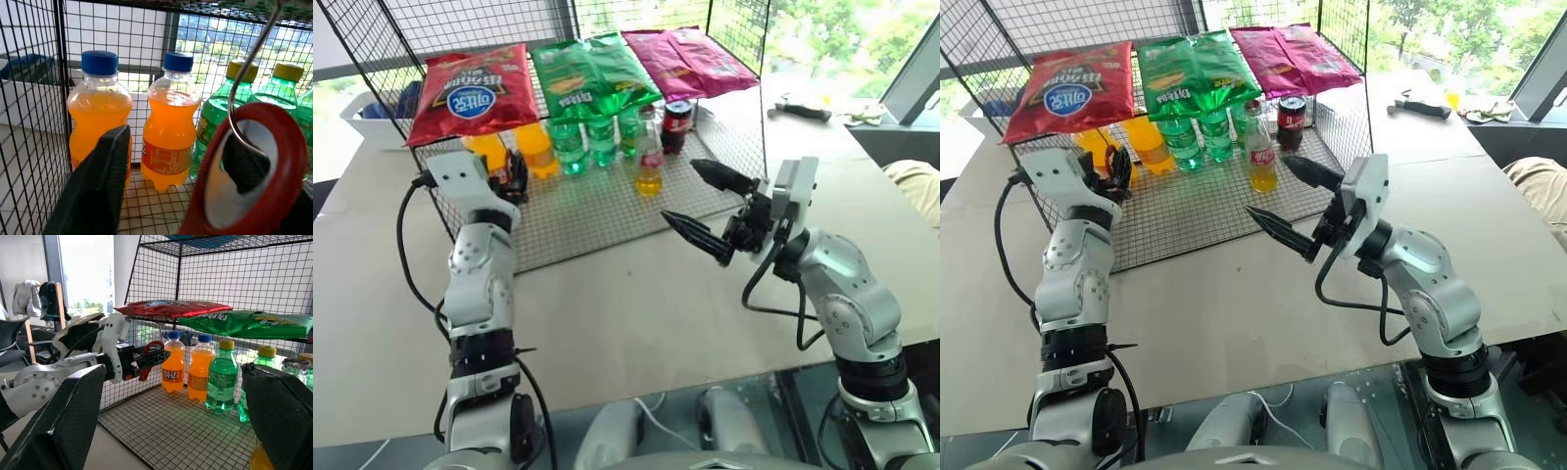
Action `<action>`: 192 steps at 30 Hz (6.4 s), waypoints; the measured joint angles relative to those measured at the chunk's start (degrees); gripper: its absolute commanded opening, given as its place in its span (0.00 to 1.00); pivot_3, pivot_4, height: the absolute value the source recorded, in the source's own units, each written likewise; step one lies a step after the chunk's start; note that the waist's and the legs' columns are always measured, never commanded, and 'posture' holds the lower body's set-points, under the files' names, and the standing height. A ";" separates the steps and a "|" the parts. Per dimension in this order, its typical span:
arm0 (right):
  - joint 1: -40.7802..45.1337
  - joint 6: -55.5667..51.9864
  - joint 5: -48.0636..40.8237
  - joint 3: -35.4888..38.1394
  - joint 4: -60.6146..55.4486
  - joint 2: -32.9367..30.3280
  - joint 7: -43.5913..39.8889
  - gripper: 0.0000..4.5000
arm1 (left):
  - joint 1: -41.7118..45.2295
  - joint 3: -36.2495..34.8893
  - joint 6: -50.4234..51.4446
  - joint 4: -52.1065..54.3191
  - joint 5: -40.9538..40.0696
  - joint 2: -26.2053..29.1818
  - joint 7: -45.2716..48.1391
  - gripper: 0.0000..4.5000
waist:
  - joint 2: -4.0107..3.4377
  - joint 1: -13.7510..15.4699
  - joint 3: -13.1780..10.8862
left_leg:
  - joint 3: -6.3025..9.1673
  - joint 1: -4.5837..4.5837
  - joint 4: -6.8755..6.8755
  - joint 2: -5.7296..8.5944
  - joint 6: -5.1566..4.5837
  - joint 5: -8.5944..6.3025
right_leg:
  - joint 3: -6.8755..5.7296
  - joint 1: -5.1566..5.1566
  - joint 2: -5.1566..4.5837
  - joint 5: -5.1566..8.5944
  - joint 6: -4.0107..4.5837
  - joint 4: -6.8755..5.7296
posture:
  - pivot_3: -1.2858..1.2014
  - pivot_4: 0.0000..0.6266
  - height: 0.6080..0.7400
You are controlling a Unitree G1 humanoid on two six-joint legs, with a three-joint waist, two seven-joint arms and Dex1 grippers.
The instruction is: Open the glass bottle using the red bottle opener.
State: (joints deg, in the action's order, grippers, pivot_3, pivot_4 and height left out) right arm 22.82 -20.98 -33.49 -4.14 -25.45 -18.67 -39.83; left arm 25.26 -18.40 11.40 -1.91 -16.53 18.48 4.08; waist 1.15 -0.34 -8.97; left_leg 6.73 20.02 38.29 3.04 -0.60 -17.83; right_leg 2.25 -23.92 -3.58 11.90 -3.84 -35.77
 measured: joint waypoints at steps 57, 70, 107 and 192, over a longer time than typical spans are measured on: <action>-4.99 -10.27 4.56 -4.07 2.67 -5.47 0.42 1.00 | -7.91 6.24 20.62 14.90 -42.55 -4.25 24.56 0.01 | 0.03 -0.37 -0.02 | 0.05 0.05 0.01 0.10 0.00 0.00 | -0.05 0.01 -0.01 0.01 0.01 0.02 | 0.52 0.24 1.00; 5.16 -47.10 -24.00 -0.60 0.98 -5.23 1.98 1.00 | -5.12 14.39 30.24 14.93 -45.82 -1.89 38.47 0.01 | 0.01 -0.38 -0.04 | 0.06 0.05 0.00 0.06 -0.04 -0.01 | -0.05 0.02 -0.01 0.01 0.01 0.07 | 0.52 0.24 1.00; 7.84 -52.49 -38.83 5.03 6.11 -3.14 13.44 0.00 | -6.43 11.98 33.26 14.00 -50.53 -2.05 39.36 0.93 | -0.02 -0.31 -0.05 | 0.08 0.11 -0.01 0.06 -0.07 -0.03 | -0.08 0.00 -0.03 0.01 0.00 0.15 | 0.52 0.24 1.00; -6.12 -5.38 14.29 0.06 6.17 3.71 17.38 0.00 | 18.93 19.06 -13.58 -28.92 12.55 -7.33 23.97 0.59 | 0.03 -1.66 0.02 | 0.05 0.99 0.12 0.38 -0.08 0.00 | 0.04 -0.94 -0.22 -0.02 -0.03 -0.15 | 0.52 0.24 1.00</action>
State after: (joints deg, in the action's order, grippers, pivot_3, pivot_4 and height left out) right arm 16.70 -26.36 -19.20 -4.09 -19.27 -14.96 -22.46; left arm 44.19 0.66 -2.18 -30.83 -3.98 11.15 28.06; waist 1.18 -2.00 -8.96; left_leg 6.78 21.01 38.42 3.42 -0.69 -17.83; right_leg 2.29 -24.86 -3.80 11.89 -3.87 -35.92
